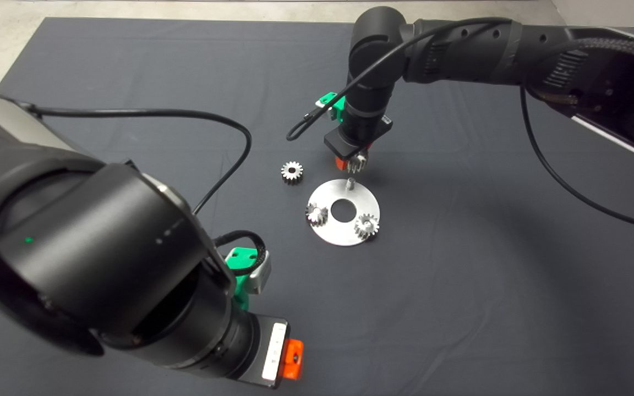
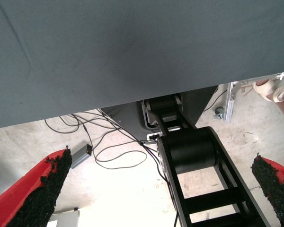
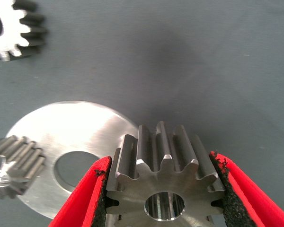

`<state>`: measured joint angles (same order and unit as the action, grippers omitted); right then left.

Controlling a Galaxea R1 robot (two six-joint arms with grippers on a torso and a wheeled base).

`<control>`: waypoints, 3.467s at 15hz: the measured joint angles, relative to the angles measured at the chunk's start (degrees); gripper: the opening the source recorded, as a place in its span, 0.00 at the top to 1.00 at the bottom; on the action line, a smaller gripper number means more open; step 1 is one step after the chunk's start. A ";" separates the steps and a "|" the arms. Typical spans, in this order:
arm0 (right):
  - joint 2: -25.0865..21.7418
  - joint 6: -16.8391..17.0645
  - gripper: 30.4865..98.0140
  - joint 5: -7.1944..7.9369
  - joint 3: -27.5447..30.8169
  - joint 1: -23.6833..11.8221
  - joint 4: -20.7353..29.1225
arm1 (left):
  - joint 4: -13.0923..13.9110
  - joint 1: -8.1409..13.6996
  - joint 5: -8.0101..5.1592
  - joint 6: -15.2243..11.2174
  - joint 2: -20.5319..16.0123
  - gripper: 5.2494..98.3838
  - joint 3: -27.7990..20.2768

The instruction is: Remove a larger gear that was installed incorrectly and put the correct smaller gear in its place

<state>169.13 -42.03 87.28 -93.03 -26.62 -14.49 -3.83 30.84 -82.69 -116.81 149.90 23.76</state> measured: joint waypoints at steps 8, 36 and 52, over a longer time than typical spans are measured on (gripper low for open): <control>-9.18 0.00 0.71 0.04 7.12 -0.05 1.12 | 0.00 0.00 0.13 0.02 0.74 0.00 0.00; -20.41 0.06 0.71 0.01 14.23 6.81 2.04 | 0.00 0.00 0.17 0.02 1.56 0.00 0.00; -20.41 0.09 0.52 0.12 14.31 6.76 2.05 | 0.02 0.00 0.17 0.02 1.56 0.00 0.00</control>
<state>148.73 -41.95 87.41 -78.71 -19.86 -12.45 -3.80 30.84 -82.52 -116.79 151.46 23.76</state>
